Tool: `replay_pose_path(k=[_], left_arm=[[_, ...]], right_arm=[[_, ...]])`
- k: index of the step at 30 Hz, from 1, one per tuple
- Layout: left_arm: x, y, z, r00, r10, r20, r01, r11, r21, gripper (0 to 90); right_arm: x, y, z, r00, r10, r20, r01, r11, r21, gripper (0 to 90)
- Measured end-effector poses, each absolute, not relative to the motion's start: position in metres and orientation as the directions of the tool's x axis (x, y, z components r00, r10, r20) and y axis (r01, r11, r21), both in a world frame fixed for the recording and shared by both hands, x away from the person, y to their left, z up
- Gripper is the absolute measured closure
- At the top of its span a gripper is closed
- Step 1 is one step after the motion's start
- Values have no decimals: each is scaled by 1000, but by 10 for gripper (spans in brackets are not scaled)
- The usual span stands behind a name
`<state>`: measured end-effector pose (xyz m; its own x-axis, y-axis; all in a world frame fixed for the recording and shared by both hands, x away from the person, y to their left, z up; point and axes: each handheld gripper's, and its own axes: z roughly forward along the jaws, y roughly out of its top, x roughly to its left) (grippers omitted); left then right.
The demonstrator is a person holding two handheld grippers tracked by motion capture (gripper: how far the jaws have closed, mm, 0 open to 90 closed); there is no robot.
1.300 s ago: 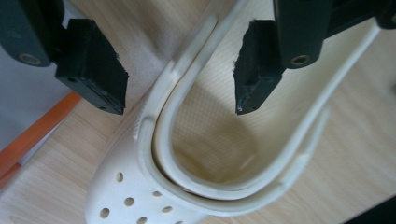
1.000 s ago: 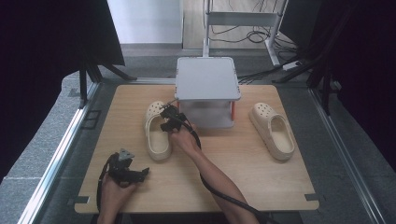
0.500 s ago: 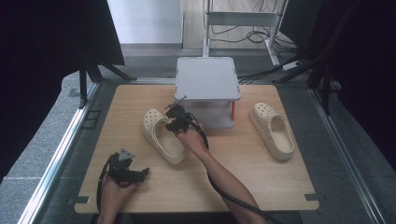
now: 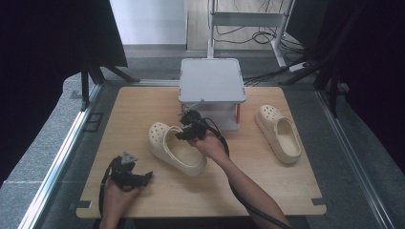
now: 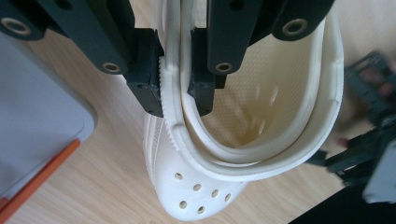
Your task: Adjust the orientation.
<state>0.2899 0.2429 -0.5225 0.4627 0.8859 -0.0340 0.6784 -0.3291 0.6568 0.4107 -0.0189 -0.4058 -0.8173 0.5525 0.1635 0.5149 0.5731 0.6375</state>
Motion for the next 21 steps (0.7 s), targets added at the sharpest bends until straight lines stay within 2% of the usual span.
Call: replay_pose_path(k=[12, 21], left_arm=[[290, 243, -522, 462, 886, -38, 681, -327, 656, 0], [290, 243, -522, 464, 885, -36, 681, -330, 654, 0]], right_arm=[[358, -69, -395, -839, 506, 200, 495, 558, 666, 764], [318, -96, -416, -838, 496, 228, 505, 545, 669, 764]])
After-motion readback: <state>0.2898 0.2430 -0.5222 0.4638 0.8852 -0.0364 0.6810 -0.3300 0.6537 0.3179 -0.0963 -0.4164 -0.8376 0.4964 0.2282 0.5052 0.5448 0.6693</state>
